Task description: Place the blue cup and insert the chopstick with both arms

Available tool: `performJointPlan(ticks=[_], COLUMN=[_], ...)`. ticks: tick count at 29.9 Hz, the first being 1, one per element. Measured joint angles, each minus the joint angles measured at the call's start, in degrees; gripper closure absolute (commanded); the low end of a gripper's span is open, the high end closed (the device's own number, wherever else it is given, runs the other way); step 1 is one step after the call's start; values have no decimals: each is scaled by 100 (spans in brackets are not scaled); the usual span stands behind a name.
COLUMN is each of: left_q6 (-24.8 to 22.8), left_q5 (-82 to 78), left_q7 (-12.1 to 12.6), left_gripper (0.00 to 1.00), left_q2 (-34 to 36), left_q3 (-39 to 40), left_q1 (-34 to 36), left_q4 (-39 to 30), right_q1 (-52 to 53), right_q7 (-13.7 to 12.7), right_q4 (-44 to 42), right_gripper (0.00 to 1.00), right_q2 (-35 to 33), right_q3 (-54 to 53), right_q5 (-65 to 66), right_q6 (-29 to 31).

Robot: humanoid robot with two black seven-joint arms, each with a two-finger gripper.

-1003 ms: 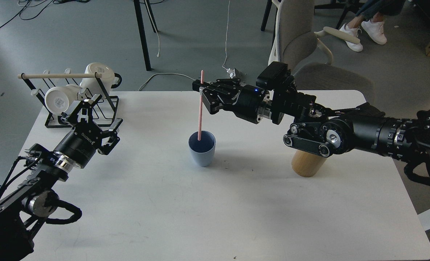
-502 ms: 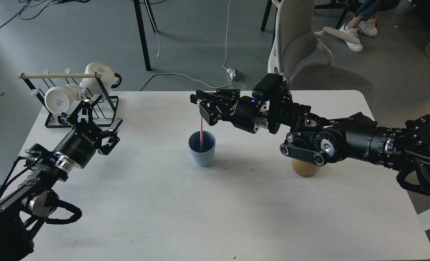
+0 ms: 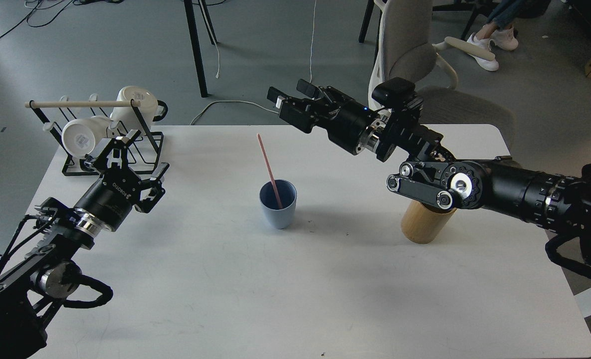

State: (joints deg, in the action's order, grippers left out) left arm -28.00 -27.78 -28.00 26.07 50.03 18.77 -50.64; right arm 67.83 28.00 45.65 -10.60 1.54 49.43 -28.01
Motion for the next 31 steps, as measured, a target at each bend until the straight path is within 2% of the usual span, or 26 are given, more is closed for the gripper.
performJointPlan(ticks=[3, 6, 10, 11, 14, 18, 21, 31], left_q6=[0, -1, 0, 0, 0, 0, 0, 0], left_q5=[59, 91, 122, 157, 319, 430, 439, 447], left_q7=[0, 0, 0, 0, 0, 0, 0, 0], left_gripper=[6, 6, 6, 6, 6, 6, 6, 6], left_q2=[-3, -3, 22, 30, 45, 47, 41, 12], left_q3=[142, 182, 192, 197, 208, 210, 214, 219], left_q1=[50, 140, 273, 307, 381, 392, 392, 392], left_q4=[-15, -22, -27, -27, -28, -27, -27, -25], right_q1=[-356, -942, -1798, -2003, -2623, -3243, -3440, -3616], right_q7=[-1, 0, -1, -1, -1, -1, 1, 1], right_q4=[66, 750, 1999, 2221, 2655, 2773, 2798, 2810], right_gripper=[7, 6, 5, 2, 1, 1, 1, 1], right_q2=[-272, -642, -1587, -1726, -2006, -2061, -1978, -1816], right_q3=[-886, -1592, -2243, -2357, -2812, -3520, -3899, -4615], right_q5=[-862, -1988, -3059, -3213, -3492, -3558, -3563, -3564], right_q6=[-2, 69, 926, 1150, 1820, 2434, 2669, 2730])
